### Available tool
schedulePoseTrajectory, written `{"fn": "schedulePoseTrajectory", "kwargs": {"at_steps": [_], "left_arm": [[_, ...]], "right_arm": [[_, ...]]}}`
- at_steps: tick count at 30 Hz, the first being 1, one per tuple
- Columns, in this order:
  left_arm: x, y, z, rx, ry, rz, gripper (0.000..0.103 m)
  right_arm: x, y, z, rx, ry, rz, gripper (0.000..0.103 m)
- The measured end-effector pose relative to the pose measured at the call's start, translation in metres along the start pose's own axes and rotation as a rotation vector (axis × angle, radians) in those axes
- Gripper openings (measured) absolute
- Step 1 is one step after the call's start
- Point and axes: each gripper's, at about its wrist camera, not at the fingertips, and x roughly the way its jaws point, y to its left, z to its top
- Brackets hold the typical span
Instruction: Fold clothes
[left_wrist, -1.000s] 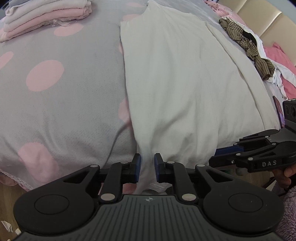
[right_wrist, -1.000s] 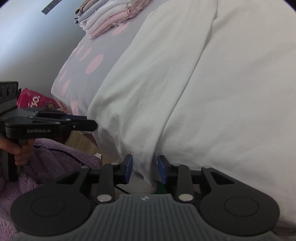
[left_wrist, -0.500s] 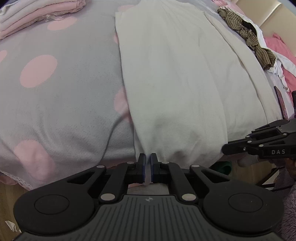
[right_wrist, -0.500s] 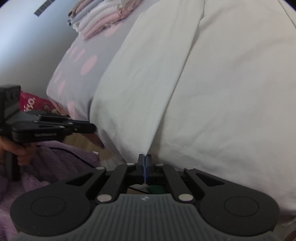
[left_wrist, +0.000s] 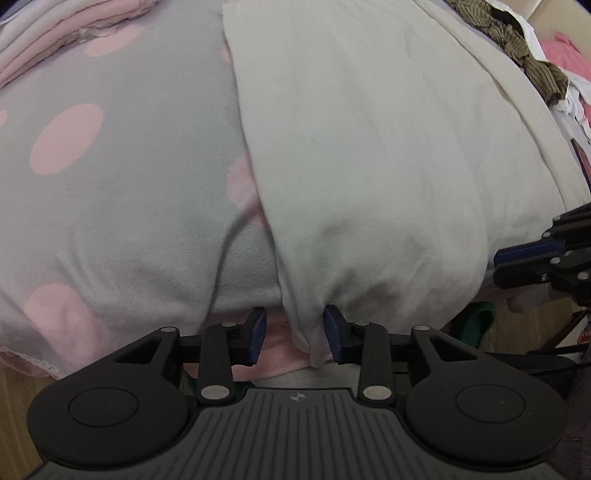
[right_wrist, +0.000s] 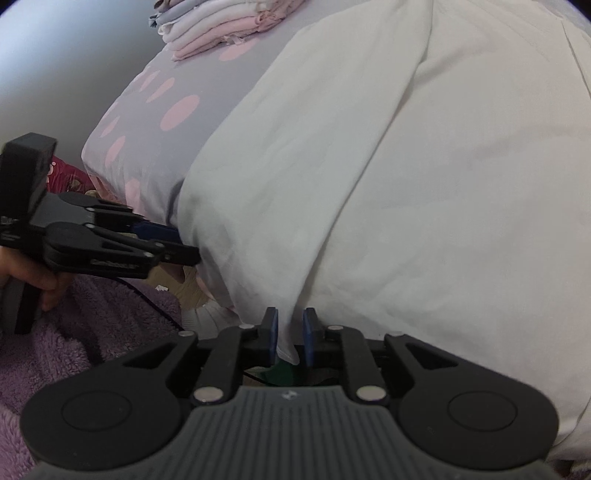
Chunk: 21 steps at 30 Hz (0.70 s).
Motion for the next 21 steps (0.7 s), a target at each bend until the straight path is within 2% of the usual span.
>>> {"fn": "schedulePoseTrajectory", "kwargs": {"at_steps": [2,5,13,16,18,21], "left_arm": [[0.003,-0.005,0.000,0.028,-0.005,0.003,0.015],[0.000,-0.012,-0.001,0.062,-0.016,0.015,0.008],[-0.051,-0.025,-0.008,0.109,-0.110,-0.090,0.006],[-0.059,-0.040,0.005,0.140,-0.144,-0.142,0.006],[-0.062,-0.047,0.015,0.154,-0.161,-0.177,0.006],[-0.060,-0.060,0.026,0.172,-0.173,-0.212,0.006]], "right_arm": [[-0.003,0.001,0.001,-0.011,-0.010,-0.002,0.021],[-0.007,0.003,0.001,-0.020,-0.024,-0.004,0.023],[-0.030,0.006,0.011,-0.010,-0.095,0.007,0.023],[-0.040,0.017,0.021,-0.032,-0.136,0.014,0.024],[-0.046,0.023,0.026,-0.049,-0.160,0.017,0.031],[-0.050,0.029,0.032,-0.060,-0.180,0.036,0.033]]}}
